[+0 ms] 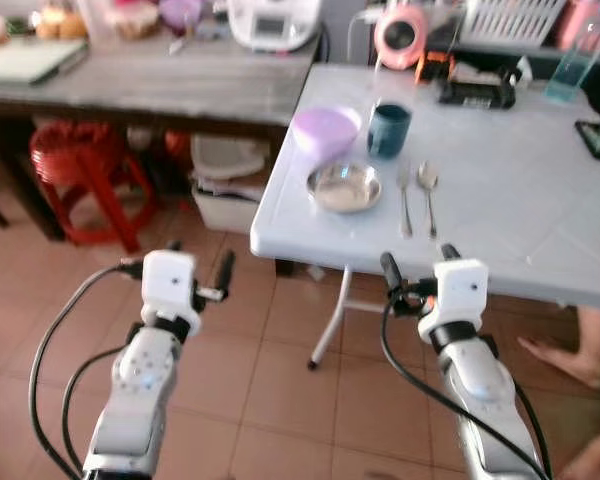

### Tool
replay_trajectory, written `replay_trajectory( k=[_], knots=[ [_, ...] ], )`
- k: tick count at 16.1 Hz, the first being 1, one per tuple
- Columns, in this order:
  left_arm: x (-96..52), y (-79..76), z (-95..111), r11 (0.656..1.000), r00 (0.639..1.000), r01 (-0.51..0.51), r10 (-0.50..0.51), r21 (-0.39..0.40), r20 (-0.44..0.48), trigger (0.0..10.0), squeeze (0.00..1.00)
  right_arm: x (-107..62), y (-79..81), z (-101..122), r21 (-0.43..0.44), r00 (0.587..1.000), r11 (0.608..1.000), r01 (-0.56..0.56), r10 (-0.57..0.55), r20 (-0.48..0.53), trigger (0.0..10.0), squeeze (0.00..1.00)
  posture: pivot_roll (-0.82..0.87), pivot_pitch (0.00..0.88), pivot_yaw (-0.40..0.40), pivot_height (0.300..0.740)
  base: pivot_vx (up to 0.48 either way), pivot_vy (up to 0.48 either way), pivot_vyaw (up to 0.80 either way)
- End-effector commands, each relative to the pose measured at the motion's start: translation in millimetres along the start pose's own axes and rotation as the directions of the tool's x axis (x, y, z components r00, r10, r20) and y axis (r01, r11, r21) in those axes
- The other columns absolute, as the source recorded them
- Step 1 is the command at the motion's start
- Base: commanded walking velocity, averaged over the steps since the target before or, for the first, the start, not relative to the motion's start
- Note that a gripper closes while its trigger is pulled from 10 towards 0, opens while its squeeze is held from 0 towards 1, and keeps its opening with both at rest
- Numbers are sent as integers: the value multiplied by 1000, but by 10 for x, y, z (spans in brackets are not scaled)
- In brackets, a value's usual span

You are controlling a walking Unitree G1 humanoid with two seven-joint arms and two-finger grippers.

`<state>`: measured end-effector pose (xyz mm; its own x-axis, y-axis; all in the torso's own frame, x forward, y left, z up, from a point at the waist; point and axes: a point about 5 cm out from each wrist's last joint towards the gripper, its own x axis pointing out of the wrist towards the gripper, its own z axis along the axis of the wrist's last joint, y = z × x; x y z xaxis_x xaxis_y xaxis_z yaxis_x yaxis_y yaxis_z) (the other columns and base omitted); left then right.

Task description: Setting the table

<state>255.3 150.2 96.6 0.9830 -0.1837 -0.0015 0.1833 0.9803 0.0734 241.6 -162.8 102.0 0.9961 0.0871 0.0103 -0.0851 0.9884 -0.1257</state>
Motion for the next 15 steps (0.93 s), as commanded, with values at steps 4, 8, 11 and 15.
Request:
replay_trajectory(
  k=[4,8,11,15],
  knots=[
    [42,-111,51,999,999,35,-35,-13,22,10000,0,-15,-113,1,-1,999,999,45,-45,-3,10000,0,-39,0,35,740,480,0,378],
    [62,-100,61,1000,999,11,-10,-27,33,10000,0,15,-134,21,-5,999,999,51,-51,-2,10000,0,-38,0,32,740,331,0,0],
    [69,-106,81,999,999,17,-16,-33,39,10000,0,39,-152,47,-27,999,998,53,-53,13,10000,0,-36,0,32,740,0,0,0],
    [61,-113,86,999,999,29,-27,-36,43,10000,0,44,-111,68,-39,999,998,47,-47,21,10000,0,-37,0,31,740,0,0,0]
  ],
)
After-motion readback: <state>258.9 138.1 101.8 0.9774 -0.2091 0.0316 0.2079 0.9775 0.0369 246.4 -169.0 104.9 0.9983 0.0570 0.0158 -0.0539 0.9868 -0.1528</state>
